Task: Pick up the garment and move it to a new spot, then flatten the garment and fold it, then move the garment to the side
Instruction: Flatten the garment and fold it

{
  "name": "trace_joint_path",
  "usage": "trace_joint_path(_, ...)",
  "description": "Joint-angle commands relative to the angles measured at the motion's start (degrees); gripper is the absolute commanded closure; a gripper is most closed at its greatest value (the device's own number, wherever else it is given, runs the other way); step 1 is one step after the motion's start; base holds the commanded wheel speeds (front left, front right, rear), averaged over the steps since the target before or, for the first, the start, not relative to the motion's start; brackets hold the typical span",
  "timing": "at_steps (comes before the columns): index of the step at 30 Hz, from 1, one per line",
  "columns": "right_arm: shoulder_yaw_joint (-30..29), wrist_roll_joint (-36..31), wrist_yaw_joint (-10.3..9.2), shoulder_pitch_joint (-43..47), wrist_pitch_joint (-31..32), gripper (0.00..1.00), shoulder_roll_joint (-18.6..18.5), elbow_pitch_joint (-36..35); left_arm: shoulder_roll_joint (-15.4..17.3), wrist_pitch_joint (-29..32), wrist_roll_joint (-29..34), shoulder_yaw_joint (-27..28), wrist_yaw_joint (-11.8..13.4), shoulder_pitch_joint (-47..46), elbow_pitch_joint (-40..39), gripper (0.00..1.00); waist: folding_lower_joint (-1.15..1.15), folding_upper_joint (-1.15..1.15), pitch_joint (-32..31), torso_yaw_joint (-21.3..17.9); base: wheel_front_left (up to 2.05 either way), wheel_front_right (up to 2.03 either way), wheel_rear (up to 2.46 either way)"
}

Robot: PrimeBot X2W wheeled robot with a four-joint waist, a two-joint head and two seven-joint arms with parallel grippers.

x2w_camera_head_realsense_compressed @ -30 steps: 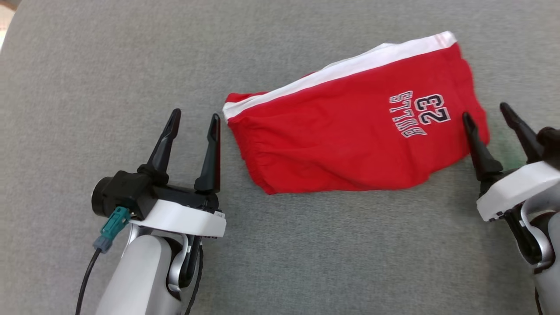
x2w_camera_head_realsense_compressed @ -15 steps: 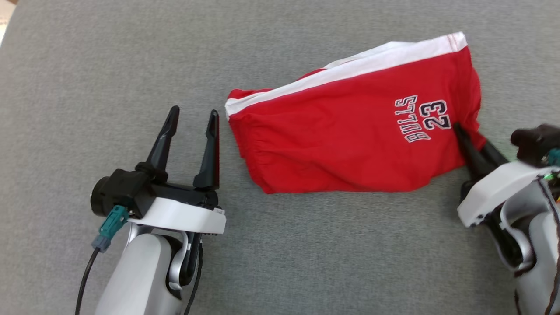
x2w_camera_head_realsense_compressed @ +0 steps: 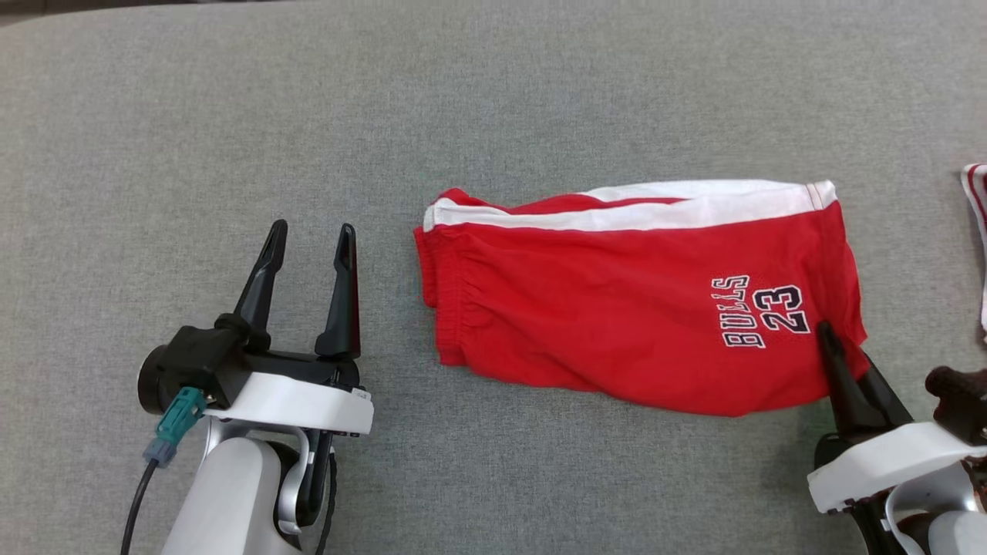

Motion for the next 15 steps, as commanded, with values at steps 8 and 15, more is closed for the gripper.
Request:
trace_joint_path(8,-0.9,-0.2,-0.11,-0.7,0.8,1.00,-0.3,-0.4,0.3,-0.2,-0.2,-0.5,0.1,1.1,0.5,0.00,0.00,0.00,-1.8,0.7,0.00,0.00,0.00)
trace_joint_path(15,4.9,-1.0,-0.08,-6.4,2.7,1.00,-1.2,-3.8,0.2,-0.2,-0.5,-1.9,0.3,1.0,1.4,0.00,0.00,0.00,-3.5,3.1,0.00,0.00,0.00)
